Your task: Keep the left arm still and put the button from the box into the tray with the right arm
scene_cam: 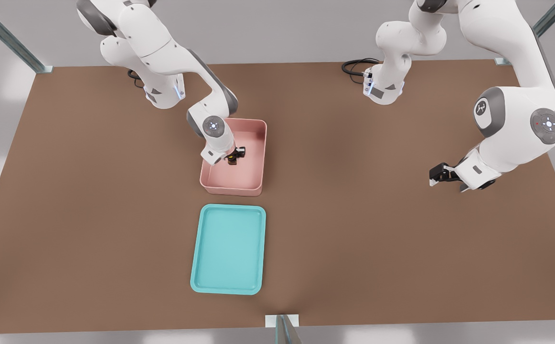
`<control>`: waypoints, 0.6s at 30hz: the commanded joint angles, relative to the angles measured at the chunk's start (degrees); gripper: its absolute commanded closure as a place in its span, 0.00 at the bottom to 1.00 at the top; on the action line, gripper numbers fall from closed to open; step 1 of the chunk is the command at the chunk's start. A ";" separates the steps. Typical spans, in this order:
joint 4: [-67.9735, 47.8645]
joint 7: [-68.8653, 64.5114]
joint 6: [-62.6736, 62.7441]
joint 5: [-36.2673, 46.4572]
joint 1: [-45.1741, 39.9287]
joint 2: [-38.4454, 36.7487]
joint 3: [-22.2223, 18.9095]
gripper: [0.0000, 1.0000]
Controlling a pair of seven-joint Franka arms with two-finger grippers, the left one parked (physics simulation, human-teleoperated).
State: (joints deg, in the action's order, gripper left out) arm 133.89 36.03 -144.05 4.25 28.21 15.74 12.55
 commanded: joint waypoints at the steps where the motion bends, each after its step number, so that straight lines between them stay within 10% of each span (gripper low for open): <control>1: 0.05 -1.84 -0.18 0.06 0.00 -0.01 0.02 0.33; 9: 0.05 -3.42 0.17 0.14 0.00 0.25 0.02 0.67; 18: -9.26 -4.91 16.16 0.14 -1.05 -7.83 -0.51 0.67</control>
State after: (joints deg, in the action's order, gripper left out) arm 125.80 32.19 -136.37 5.30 27.68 8.25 12.20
